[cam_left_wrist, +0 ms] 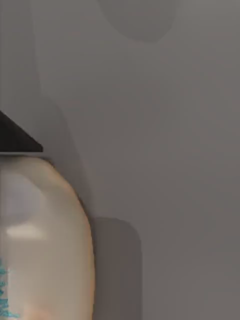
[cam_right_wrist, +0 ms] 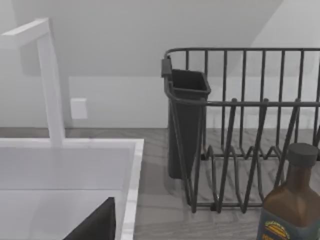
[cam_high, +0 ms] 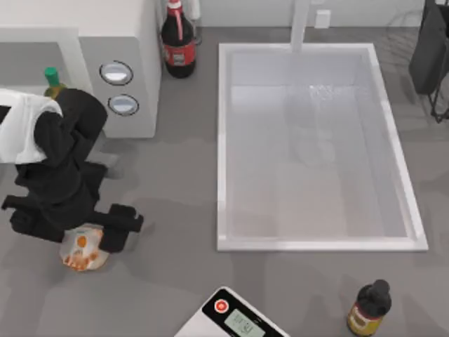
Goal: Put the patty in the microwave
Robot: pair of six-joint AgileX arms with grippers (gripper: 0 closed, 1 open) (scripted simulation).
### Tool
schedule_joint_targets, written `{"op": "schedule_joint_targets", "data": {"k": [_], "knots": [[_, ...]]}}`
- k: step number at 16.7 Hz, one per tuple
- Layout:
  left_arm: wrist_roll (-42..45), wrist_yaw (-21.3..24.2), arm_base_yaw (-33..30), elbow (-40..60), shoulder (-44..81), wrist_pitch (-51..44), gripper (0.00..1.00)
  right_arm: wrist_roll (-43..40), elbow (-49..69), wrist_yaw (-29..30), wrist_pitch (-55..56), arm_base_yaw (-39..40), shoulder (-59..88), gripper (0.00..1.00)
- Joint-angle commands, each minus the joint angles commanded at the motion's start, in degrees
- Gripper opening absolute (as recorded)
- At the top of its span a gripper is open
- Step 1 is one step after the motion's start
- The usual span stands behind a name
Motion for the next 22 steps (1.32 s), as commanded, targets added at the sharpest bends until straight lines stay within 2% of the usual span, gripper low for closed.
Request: {"op": "schedule_joint_targets", "data": {"k": [8,11,17,22], "knots": [[-0.3,0.0,-0.2,11.5,-6.8,-19.4,0.0,0.0,0.0,0.0,0.0,0.0,0.0,1.0],[-0.3,0.0,-0.2,13.5,-8.5,-22.3,0.0,0.0,0.0,0.0,0.0,0.0,0.0,1.0],[0.5,0.3,1.1,15.1,-8.1,-20.4,0.0,0.0,0.0,0.0,0.0,0.0,0.0,1.0],[4.3,3.0,9.3,26.2,-5.3,-5.3,0.0,0.0,0.0,0.0,0.0,0.0,0.0,1.0]]}}
